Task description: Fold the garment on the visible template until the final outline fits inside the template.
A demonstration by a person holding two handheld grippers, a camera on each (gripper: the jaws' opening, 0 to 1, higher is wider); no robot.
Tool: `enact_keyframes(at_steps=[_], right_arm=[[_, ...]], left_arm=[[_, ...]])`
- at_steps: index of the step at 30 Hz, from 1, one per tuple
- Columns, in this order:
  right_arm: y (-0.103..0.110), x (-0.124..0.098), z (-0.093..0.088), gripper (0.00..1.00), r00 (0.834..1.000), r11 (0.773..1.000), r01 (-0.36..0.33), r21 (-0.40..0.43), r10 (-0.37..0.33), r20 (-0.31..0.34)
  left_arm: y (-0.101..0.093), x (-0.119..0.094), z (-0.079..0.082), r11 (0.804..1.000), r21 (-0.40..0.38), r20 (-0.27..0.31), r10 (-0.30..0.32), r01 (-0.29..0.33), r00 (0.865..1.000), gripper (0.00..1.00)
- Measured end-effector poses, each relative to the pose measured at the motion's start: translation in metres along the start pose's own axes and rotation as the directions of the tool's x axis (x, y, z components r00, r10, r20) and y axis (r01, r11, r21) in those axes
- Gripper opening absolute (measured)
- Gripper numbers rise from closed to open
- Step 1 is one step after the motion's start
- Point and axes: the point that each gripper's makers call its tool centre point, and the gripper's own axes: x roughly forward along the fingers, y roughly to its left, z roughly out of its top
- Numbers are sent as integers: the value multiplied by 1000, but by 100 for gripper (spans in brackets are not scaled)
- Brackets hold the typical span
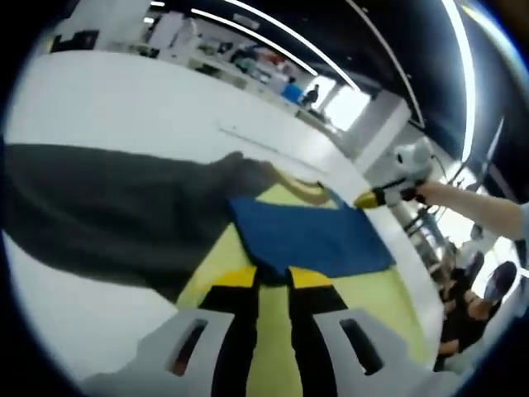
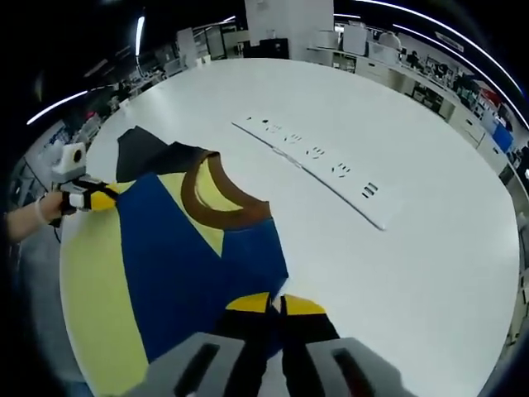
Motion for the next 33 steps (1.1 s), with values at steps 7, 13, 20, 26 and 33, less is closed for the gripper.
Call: enact_keyframes(at_steps=[7, 13, 20, 26, 33], right_arm=[[-4, 4, 3, 0, 1000, 1000, -1, -25, 1, -11], [2, 9, 5, 2, 999, 999, -28, -44, 26, -41], [2, 17, 3, 4, 993, 996, -62, -57, 56, -106], [-3, 18, 2, 1, 989, 998, -46, -51, 38, -142], [-3, 13, -3, 0, 985, 998, -60, -4, 59, -164]], left_arm=[[5, 2, 1, 1000, -18, 6, 13, -13, 1000, 2], [3, 2, 0, 1000, 8, 1, 11, -11, 1000, 0], [-11, -4, 4, 999, 33, 18, -31, 30, 999, 0], [-18, -4, 5, 997, 44, 34, -63, 61, 997, 0], [-13, -4, 8, 998, 30, 43, -51, 50, 998, 0]])
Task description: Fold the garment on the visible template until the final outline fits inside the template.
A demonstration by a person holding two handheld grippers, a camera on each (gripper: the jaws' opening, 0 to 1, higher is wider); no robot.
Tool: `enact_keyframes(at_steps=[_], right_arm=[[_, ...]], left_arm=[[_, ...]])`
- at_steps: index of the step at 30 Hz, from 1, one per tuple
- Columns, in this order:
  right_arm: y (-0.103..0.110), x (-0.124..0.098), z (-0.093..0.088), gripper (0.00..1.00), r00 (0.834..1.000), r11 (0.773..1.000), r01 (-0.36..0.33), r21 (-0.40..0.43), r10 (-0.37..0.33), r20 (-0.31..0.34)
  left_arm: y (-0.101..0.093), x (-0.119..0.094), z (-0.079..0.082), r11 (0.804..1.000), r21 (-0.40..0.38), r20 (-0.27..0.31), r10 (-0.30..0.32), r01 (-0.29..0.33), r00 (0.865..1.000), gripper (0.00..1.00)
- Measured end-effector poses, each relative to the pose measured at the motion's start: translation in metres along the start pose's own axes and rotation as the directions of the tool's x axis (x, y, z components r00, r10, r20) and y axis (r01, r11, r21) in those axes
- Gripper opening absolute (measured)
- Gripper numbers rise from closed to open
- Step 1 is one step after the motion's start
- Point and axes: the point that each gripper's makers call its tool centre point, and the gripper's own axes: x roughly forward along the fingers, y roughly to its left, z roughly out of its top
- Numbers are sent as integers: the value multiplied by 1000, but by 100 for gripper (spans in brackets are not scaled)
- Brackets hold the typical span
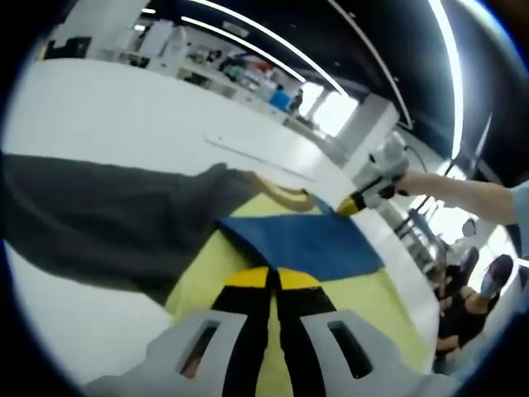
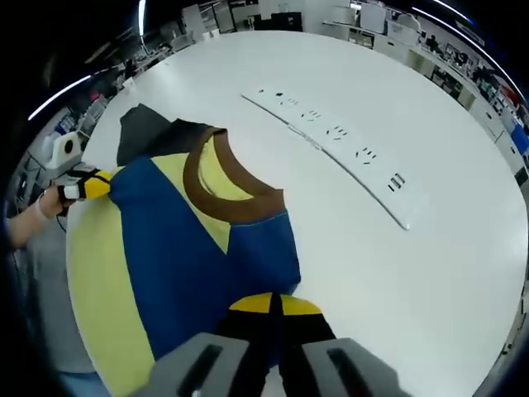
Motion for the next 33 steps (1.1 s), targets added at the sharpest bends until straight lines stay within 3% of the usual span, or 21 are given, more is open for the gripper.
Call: enact_keyframes(at_steps=[6, 12, 33], right_arm=[[-5, -10, -3, 0, 999, 999, 36, 5, -36, 0], [-14, -13, -18, 0, 998, 998, 59, 34, -58, -39], [-21, -6, -16, 0, 997, 997, 69, 17, -68, -38]], left_arm=[[4, -1, 0, 1000, -3, 3, 15, -15, 1000, 0], [5, -3, -1, 1000, -2, 1, 23, -23, 1000, 0], [14, -7, -18, 998, -14, -40, 60, -60, 997, 0]])
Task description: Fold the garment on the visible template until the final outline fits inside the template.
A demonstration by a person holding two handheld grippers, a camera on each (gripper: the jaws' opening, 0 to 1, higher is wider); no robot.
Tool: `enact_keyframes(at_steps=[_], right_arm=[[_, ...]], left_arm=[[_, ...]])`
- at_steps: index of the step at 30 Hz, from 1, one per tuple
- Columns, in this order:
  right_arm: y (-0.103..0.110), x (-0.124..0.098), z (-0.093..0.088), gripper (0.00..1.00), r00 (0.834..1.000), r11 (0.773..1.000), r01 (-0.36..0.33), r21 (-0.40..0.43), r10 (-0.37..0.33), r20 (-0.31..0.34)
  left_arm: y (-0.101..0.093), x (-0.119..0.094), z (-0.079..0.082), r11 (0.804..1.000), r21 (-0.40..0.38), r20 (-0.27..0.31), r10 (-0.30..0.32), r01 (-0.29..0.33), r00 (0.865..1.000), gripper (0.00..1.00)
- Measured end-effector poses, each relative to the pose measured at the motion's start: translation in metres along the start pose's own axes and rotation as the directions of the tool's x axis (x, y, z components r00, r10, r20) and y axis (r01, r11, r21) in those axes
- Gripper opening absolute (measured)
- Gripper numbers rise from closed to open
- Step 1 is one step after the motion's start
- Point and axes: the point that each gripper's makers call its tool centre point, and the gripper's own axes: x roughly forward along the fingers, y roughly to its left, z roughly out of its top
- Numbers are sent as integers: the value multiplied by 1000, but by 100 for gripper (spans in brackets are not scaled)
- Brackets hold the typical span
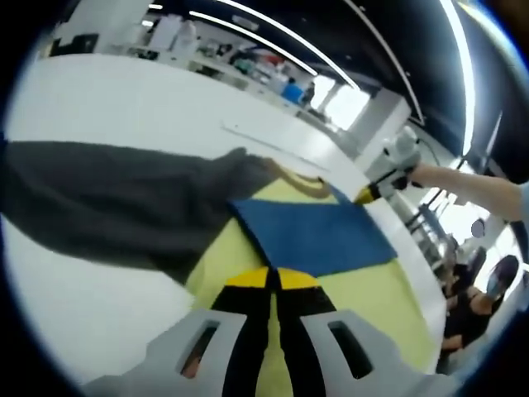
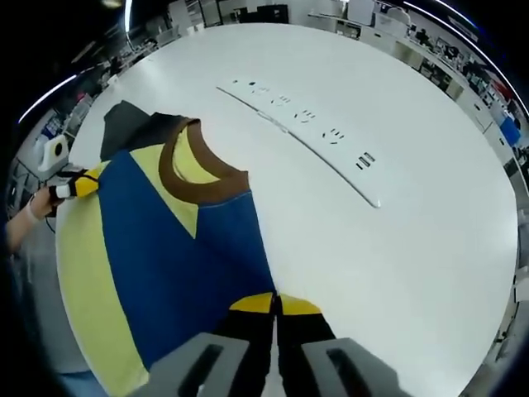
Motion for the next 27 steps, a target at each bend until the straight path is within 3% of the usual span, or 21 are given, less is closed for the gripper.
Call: enact_keyframes(at_steps=[3, 7, 9, 12, 16, 18, 20, 22, 23, 24, 27], right_arm=[[3, -1, 0, 0, 1000, 1000, -6, 29, 5, 31], [11, -6, 4, 14, 991, 995, -48, 88, 37, 128], [12, -11, 8, 30, 978, 992, -63, 106, 41, 203], [16, -19, 12, 43, 952, 988, -102, 117, 63, 300], [32, -32, 3, 47, 921, 980, -154, 123, 98, 376], [44, -40, -5, 55, 908, 982, -148, 120, 87, 411], [56, -47, -9, 60, 882, 981, -163, 102, 99, 461], [72, -57, -19, 69, 871, 979, -172, 110, 99, 482], [81, -63, -23, 74, 857, 981, -164, 105, 89, 508], [88, -66, -29, 81, 857, 981, -159, 107, 83, 508], [99, -73, -37, 96, 838, 984, -144, 104, 66, 542]], left_arm=[[-1, 0, 1, 1000, 13, 13, -8, 8, 1000, 0], [-4, -7, 3, 999, 41, 21, -18, 18, 1000, 6], [-8, -13, 5, 997, 67, 26, -33, 32, 999, 13], [-10, -22, 10, 994, 100, 38, -35, 31, 999, 27], [-10, -31, 22, 991, 126, 80, -50, 40, 996, 50], [-11, -37, 25, 989, 143, 82, -47, 35, 996, 59], [-11, -42, 27, 988, 149, 86, -48, 35, 995, 63], [-9, -48, 29, 988, 150, 89, -48, 34, 995, 65], [-5, -52, 30, 989, 149, 87, -37, 24, 996, 65], [-5, -55, 31, 988, 150, 89, -35, 21, 995, 66], [-4, -66, 33, 990, 142, 96, -32, 18, 995, 67]])
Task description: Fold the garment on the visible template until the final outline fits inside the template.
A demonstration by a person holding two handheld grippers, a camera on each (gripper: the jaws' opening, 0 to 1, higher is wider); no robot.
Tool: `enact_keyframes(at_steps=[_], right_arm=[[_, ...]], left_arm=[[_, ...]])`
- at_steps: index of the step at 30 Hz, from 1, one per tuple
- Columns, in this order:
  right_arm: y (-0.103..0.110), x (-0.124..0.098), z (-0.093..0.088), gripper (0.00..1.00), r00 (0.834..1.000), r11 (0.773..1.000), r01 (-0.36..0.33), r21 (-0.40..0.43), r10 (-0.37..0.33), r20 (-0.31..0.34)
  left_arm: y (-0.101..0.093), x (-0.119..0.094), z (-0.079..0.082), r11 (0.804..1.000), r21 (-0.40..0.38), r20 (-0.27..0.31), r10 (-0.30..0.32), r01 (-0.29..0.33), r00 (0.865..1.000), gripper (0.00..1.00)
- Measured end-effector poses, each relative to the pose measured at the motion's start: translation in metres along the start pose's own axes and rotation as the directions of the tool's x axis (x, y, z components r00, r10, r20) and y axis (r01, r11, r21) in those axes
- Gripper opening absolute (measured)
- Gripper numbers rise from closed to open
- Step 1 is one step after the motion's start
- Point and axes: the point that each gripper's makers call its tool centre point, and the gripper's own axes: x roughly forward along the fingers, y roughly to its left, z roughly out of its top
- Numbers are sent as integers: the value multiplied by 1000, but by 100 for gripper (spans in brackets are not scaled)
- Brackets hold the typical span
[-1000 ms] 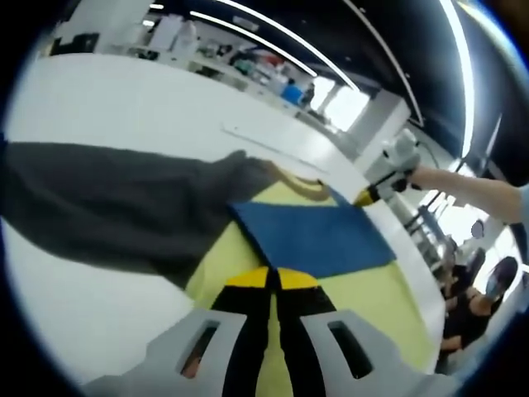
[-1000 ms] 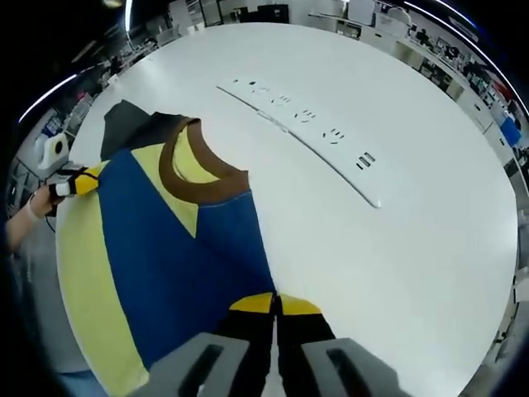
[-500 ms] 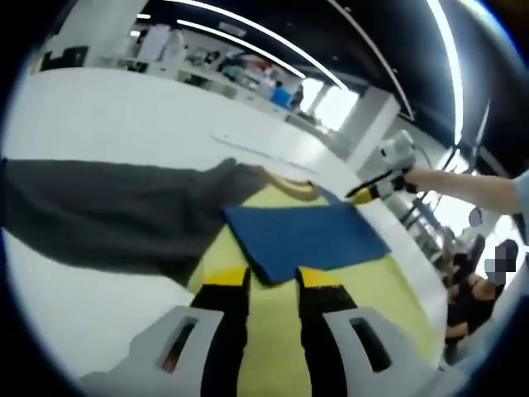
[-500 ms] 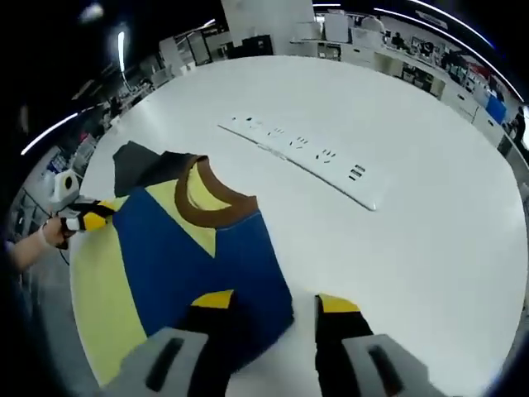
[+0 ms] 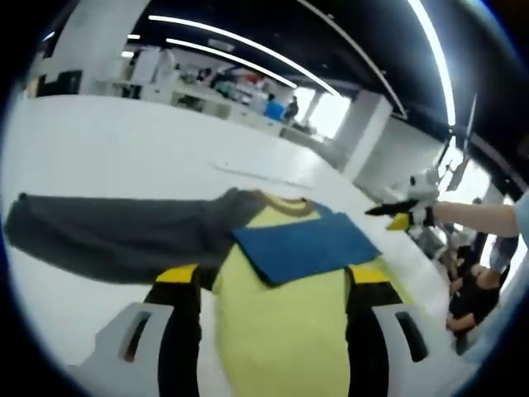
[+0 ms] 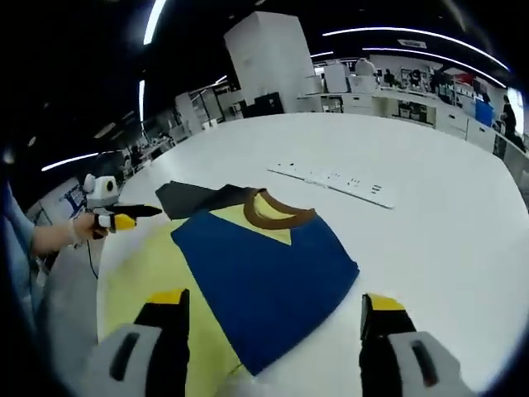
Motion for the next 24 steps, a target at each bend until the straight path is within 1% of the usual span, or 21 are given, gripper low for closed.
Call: enact_keyframes(at_steps=[1, 4, 5, 7, 9, 12, 16, 18, 20, 22, 24], right_arm=[[7, -5, -4, 100, 1000, 1000, 0, -5, 0, 10], [15, -12, -9, 100, 1000, 1000, 0, -19, 0, 17], [22, -17, -12, 100, 1000, 1000, -7, -17, 7, 19], [28, -21, -15, 100, 1000, 1000, -7, -22, 7, 17], [34, -26, -16, 100, 1000, 999, -2, -34, 2, 18], [40, -33, -13, 100, 1000, 999, 3, -34, -2, 30], [47, -44, -7, 100, 998, 999, 13, -30, -11, 54], [47, -48, -5, 100, 998, 999, 26, -26, -25, 65], [49, -52, -5, 100, 996, 999, 38, -27, -36, 77], [54, -55, -5, 100, 995, 999, 33, -19, -32, 90], [59, -57, -6, 100, 995, 999, 28, -21, -25, 93]], left_arm=[[0, -3, 1, 1000, -1, 1, 1, -1, 1000, 67], [0, -13, 3, 1000, -1, 5, 9, -9, 1000, 67], [0, -16, 3, 1000, 2, 5, 11, -11, 1000, 68], [0, -22, 4, 1000, 10, 4, 13, -13, 1000, 69], [0, -26, 5, 1000, 19, 2, 13, -13, 1000, 71], [-2, -32, 4, 999, 34, -8, 8, -7, 1000, 76], [-5, -41, 5, 999, 54, -19, 2, -1, 1000, 86], [-5, -45, 6, 998, 62, -22, 2, -1, 1000, 90], [-4, -49, 5, 998, 60, -27, 2, 0, 1000, 94], [-2, -52, 4, 998, 56, -35, 7, -5, 999, 99], [1, -56, 2, 999, 51, -49, 15, -13, 999, 99]])
